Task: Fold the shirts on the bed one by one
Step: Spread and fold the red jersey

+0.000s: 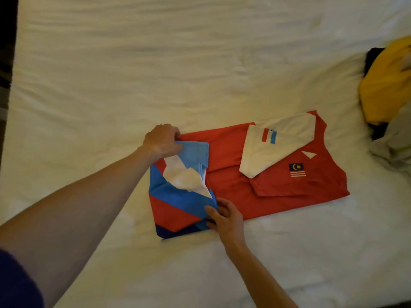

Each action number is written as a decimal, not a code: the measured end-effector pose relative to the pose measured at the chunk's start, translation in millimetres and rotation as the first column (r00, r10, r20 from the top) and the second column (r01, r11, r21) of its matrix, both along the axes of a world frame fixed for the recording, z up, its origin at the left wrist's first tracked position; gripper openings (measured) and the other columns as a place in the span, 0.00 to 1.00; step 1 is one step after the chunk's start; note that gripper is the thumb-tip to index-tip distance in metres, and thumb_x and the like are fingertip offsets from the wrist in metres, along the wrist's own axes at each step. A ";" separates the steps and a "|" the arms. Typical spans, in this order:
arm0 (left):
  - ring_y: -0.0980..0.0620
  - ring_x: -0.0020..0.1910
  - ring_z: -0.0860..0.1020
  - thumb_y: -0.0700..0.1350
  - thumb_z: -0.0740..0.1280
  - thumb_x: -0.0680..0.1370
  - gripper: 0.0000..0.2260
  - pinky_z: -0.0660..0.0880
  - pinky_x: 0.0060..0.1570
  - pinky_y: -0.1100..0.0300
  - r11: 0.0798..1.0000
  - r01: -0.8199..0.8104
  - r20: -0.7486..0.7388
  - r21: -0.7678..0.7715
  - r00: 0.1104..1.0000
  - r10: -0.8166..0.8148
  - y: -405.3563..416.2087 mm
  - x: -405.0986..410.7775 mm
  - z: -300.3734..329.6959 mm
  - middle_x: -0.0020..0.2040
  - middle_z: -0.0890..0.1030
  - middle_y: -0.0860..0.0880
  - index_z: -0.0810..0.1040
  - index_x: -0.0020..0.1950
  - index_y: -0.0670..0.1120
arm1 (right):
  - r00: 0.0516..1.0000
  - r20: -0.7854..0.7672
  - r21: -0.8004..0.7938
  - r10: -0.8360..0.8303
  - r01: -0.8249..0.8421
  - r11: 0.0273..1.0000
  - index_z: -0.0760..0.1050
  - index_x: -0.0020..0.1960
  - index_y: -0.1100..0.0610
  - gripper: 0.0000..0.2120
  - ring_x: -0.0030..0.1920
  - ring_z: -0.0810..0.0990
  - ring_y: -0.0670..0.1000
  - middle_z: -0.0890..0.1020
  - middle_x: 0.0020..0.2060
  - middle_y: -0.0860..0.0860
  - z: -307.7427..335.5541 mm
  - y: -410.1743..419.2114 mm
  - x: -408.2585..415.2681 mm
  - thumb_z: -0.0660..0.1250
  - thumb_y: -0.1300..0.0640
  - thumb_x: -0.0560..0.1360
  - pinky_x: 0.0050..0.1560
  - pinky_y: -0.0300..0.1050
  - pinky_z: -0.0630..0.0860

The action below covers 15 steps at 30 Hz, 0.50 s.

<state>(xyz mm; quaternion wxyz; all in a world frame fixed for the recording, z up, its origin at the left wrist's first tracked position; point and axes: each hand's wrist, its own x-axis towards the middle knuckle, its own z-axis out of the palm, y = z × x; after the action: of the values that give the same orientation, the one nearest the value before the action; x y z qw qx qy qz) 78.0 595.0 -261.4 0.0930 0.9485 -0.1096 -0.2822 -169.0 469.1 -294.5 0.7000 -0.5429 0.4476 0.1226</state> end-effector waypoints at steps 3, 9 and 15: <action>0.43 0.60 0.76 0.42 0.67 0.75 0.16 0.75 0.58 0.45 0.996 0.078 0.046 -0.043 0.996 -0.076 17.0 -5.3 -11.7 0.61 0.77 0.45 0.79 0.63 0.47 | 0.999 0.007 -0.144 0.045 -0.044 0.989 0.81 0.51 0.60 0.06 0.39 0.84 0.52 0.84 0.42 0.59 2.0 0.1 -2.6 0.69 0.66 0.75 0.40 0.48 0.82; 0.41 0.61 0.74 0.39 0.65 0.75 0.15 0.73 0.57 0.45 0.995 0.101 0.175 0.004 0.979 -0.100 25.1 -12.9 -21.2 0.62 0.77 0.45 0.79 0.61 0.47 | 0.985 -0.062 -0.688 -0.162 0.076 0.722 0.73 0.51 0.56 0.14 0.48 0.74 0.52 0.74 0.47 0.48 12.3 13.4 -26.6 0.72 0.62 0.67 0.47 0.47 0.74; 0.41 0.66 0.70 0.41 0.63 0.78 0.21 0.68 0.60 0.44 0.995 0.082 0.160 0.053 0.983 -0.090 38.2 -18.5 -35.6 0.68 0.71 0.45 0.69 0.72 0.50 | 0.689 -0.203 -0.837 0.696 -0.490 0.242 0.73 0.52 0.49 0.22 0.52 0.72 0.52 0.74 0.52 0.47 13.4 67.2 -22.4 0.70 0.37 0.65 0.52 0.49 0.71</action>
<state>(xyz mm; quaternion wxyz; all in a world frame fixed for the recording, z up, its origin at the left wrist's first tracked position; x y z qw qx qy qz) 59.5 633.2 -297.0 0.0496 0.9647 -0.1510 -0.2101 -191.4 536.3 -281.1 0.2842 -0.9461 0.1286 0.0871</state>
